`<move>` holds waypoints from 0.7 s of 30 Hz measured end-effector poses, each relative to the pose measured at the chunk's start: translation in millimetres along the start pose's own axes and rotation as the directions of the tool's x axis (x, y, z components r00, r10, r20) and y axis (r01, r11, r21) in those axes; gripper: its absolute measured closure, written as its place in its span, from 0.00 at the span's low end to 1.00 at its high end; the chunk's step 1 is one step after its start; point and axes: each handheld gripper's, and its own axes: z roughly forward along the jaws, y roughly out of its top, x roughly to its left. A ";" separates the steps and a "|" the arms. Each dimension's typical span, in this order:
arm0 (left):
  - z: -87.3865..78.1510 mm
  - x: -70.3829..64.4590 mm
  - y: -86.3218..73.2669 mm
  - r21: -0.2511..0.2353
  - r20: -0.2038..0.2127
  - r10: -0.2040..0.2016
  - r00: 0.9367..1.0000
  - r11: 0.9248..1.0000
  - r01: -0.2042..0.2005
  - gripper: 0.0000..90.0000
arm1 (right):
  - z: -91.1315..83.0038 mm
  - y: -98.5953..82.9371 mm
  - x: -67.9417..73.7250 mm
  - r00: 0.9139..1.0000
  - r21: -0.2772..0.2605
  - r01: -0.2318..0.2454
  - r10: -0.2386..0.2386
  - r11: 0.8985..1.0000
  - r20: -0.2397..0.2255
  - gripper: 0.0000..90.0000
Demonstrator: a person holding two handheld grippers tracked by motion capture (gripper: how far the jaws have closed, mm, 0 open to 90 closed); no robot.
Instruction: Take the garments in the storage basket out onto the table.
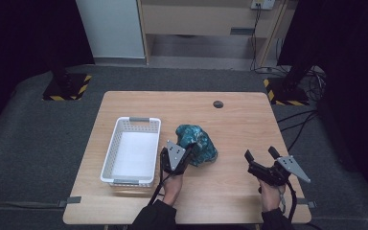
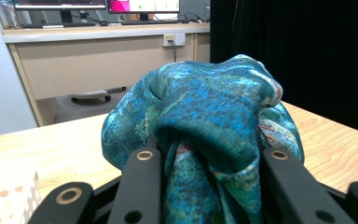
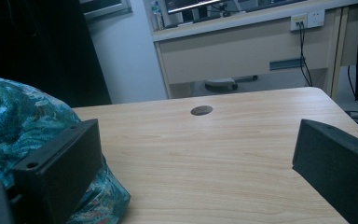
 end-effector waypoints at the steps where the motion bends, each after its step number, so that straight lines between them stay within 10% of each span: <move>1: 0.0 0.3 -0.4 0.001 0.000 -0.001 1.000 1.000 0.001 0.78 | 0.3 -0.1 0.2 1.000 0.000 0.001 -0.001 1.000 -0.001 0.02; 21: 1.4 8.4 -20.0 0.050 -0.020 -0.044 0.999 0.998 0.045 0.75 | 2.5 -1.2 3.6 1.000 0.006 0.006 -0.006 1.000 -0.009 0.02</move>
